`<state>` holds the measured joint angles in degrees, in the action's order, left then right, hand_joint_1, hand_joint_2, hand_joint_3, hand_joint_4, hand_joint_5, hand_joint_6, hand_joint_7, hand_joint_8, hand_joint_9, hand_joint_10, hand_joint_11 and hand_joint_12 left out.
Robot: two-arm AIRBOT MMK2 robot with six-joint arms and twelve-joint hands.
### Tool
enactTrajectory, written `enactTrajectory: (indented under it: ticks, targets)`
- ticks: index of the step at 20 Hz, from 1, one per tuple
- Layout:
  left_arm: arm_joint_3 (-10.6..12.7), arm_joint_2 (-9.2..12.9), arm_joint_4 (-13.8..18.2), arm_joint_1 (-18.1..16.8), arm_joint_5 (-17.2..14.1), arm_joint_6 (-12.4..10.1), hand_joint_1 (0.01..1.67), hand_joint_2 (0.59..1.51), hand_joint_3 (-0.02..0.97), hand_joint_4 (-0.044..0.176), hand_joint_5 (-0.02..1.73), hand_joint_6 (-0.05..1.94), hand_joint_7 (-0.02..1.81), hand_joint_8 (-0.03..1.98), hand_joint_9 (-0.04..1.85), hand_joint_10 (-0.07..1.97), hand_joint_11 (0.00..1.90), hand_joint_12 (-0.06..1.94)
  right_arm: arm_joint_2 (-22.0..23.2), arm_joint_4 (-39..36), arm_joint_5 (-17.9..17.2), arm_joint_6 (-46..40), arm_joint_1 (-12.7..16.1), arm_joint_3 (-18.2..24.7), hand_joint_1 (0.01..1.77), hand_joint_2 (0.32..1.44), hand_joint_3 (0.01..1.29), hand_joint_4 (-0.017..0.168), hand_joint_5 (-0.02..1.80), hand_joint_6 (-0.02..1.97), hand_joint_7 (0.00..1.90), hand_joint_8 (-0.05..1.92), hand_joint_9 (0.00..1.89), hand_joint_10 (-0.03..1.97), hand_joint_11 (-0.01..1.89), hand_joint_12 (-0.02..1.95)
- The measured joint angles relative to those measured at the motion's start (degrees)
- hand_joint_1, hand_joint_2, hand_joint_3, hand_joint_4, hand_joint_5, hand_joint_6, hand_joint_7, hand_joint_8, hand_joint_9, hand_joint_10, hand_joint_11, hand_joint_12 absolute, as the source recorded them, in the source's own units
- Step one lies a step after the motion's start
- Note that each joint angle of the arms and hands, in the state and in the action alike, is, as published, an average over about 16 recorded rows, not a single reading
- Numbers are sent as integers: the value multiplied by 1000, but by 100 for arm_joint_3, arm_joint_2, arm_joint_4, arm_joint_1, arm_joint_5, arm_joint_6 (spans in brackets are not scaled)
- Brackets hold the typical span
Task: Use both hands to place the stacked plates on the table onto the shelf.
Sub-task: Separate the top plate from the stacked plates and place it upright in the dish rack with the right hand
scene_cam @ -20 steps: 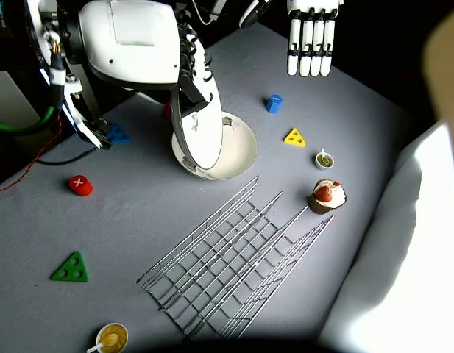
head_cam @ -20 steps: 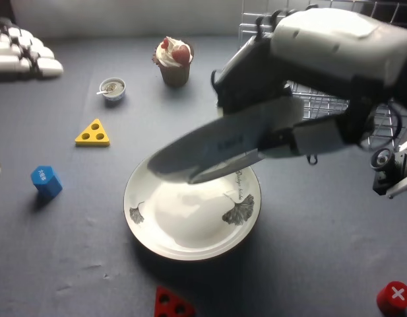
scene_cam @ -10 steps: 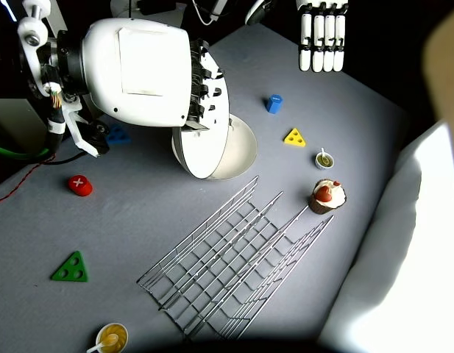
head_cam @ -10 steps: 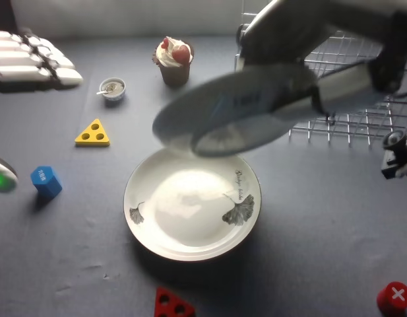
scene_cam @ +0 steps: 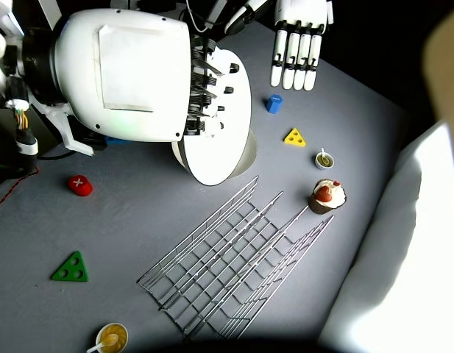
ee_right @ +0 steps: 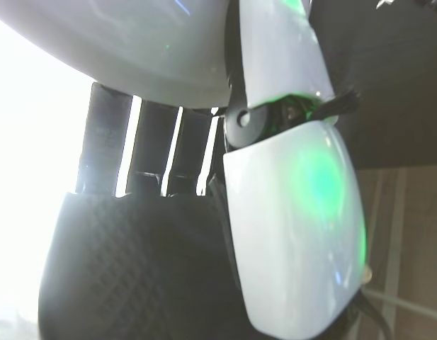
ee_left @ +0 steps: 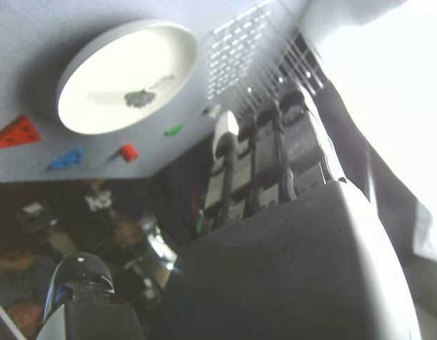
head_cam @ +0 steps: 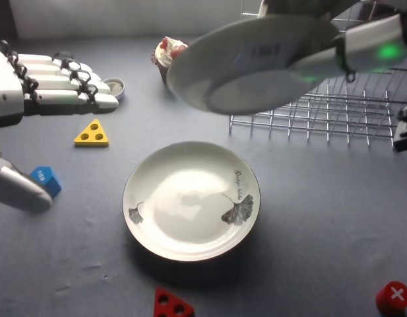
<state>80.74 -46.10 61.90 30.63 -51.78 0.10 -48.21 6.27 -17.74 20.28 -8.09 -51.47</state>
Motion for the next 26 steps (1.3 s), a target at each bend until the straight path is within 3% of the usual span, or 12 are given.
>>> enactTrajectory:
  ticks: [14,26]
  targets:
    - [49,40,226,-587,128,-1,33,854,20,5,70,5,78,-2,66,10,108,8,78,396,213,-402,172,-541,1498,962,14,-9,917,855,1064,626,1154,617,975,1313]
    - [-79,48,364,-631,131,-2,36,850,20,6,83,5,94,-1,74,9,106,8,80,347,382,-578,233,-883,1499,973,13,-9,917,849,1104,555,1164,565,971,1301]
